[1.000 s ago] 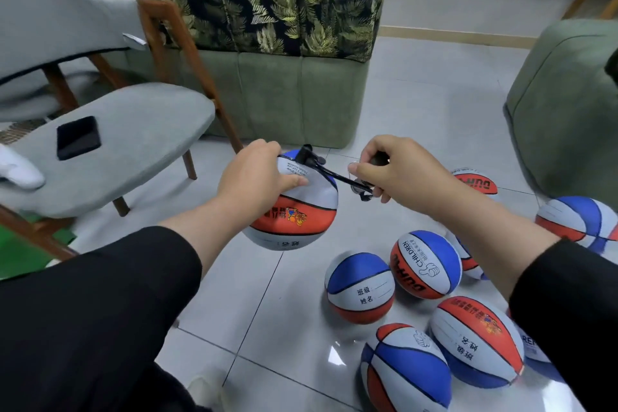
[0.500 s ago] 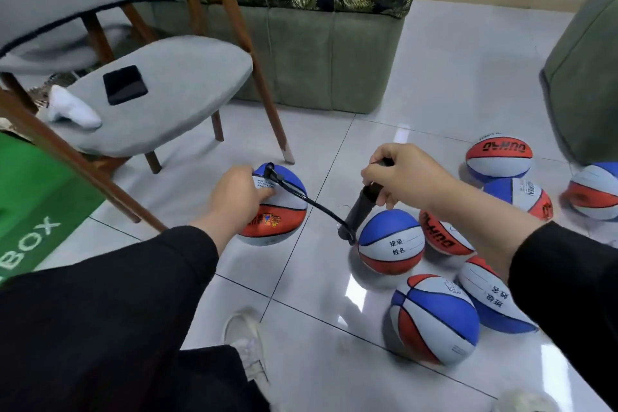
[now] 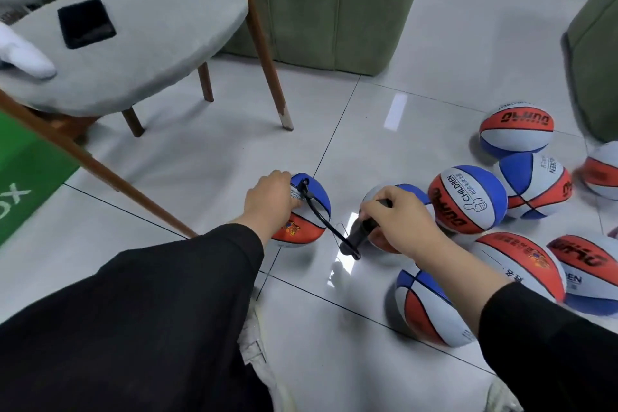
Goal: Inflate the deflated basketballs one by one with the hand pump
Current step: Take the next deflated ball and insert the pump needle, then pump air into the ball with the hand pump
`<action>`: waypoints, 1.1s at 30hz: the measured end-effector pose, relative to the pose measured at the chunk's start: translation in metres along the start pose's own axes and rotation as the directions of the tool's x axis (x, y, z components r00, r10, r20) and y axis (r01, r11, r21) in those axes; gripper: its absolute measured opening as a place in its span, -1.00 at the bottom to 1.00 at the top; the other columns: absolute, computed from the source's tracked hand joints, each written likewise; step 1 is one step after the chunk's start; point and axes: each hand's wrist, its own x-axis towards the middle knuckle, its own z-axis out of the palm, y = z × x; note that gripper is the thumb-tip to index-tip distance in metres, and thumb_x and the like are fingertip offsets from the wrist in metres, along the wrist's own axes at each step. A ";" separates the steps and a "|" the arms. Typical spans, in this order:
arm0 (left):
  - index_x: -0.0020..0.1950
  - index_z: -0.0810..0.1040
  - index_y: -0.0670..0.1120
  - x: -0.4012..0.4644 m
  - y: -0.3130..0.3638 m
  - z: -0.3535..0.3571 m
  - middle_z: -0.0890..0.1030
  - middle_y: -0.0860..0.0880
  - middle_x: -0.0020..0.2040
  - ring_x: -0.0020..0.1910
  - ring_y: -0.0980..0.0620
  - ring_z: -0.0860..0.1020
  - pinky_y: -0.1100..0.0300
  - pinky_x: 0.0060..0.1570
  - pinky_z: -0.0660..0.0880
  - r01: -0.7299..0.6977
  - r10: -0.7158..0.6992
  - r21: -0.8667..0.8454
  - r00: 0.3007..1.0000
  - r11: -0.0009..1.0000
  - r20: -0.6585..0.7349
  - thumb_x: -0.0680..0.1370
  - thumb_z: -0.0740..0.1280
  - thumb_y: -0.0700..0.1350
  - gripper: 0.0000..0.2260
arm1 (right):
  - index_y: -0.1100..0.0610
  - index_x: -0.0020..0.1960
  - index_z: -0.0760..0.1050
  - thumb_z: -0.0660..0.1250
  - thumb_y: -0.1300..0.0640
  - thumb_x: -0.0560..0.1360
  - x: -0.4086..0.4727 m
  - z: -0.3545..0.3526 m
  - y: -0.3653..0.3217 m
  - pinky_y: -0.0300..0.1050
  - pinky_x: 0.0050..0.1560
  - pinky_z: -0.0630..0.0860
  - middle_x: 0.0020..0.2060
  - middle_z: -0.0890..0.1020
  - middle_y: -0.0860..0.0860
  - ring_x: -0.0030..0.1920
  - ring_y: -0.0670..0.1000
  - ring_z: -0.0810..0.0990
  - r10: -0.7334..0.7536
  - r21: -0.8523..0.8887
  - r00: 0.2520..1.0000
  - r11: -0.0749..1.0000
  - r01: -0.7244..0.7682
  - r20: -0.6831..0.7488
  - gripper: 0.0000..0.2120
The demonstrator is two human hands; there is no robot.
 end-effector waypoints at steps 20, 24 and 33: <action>-0.04 0.53 -0.14 -0.008 0.047 0.021 0.57 -0.05 -0.15 -0.16 -0.08 0.52 0.12 -0.24 0.40 0.230 -0.256 -0.425 0.967 0.875 -0.005 0.71 0.17 -0.07 -0.76 | 0.27 -0.03 0.52 0.34 0.14 0.59 -0.012 -0.035 0.008 0.07 -0.21 0.57 -0.20 0.73 0.12 -0.45 0.07 0.53 0.082 0.270 0.994 0.961 -0.059 -0.075 -0.83; -0.32 0.33 -0.09 -0.046 0.076 0.023 0.41 -0.03 -0.38 -0.33 -0.07 0.39 0.13 -0.40 0.22 0.342 -0.463 -0.606 0.885 0.718 -0.050 0.74 0.13 -0.02 -0.58 | 0.31 0.04 0.52 0.32 0.15 0.59 -0.025 -0.041 0.023 0.16 -0.16 0.66 -0.18 0.72 0.17 -0.41 0.09 0.52 0.131 0.403 0.983 0.913 -0.068 -0.130 -0.81; 0.06 0.62 -0.21 -0.147 0.140 0.090 0.72 -0.17 -0.16 -0.31 -0.10 0.61 0.16 -0.37 0.50 0.610 -0.414 -0.777 0.675 -0.152 0.611 0.72 0.04 0.25 -0.41 | 0.28 0.04 0.54 0.28 0.16 0.63 -0.074 -0.032 0.047 -0.15 -0.31 0.59 -0.12 0.75 0.17 -0.37 0.05 0.63 0.264 0.696 0.953 0.713 -0.087 -0.151 -0.83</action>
